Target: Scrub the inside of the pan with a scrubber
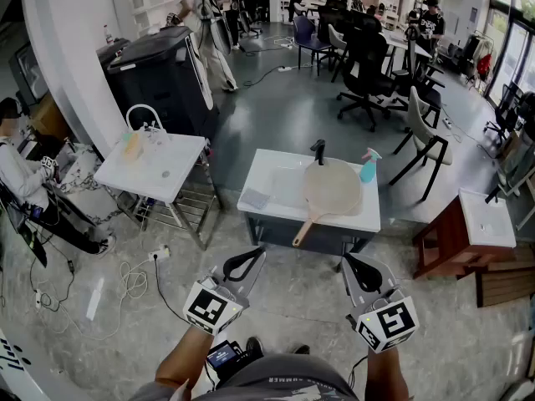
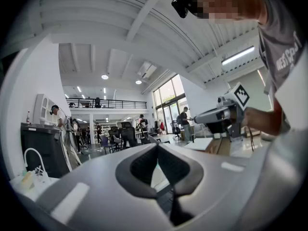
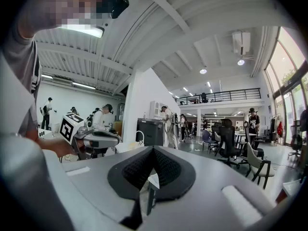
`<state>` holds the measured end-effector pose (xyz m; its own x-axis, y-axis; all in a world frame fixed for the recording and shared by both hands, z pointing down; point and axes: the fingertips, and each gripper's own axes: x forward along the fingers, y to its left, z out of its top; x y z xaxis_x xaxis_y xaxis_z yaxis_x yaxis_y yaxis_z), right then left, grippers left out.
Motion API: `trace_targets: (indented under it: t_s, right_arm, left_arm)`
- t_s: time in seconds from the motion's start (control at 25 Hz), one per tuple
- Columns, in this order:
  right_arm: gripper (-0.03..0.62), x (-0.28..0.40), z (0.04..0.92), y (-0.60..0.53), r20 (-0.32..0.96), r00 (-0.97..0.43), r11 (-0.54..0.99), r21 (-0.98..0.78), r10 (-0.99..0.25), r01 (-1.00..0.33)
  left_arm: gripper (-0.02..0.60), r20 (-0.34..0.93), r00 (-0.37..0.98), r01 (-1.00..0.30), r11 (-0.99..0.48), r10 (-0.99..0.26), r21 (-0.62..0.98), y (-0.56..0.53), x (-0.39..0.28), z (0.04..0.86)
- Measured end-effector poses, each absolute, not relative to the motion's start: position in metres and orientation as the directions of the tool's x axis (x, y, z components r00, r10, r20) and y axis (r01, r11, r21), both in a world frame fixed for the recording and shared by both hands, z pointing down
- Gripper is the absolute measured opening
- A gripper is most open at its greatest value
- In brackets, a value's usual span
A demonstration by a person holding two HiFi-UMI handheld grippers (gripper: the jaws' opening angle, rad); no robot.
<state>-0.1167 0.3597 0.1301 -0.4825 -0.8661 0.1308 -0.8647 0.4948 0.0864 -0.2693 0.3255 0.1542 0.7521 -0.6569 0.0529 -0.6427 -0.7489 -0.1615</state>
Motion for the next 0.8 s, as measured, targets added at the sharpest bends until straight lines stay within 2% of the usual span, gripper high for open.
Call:
trace_targets:
  t_s: [0.8]
  right_arm:
    - [0.0,-0.084,0.136,0.334,0.124,-0.507,0.518,0.072,-0.853,-0.853]
  left_arm:
    - [0.002,0.07,0.729,-0.67,-0.731,-0.681,-0.13,0.304,-0.235,0.161]
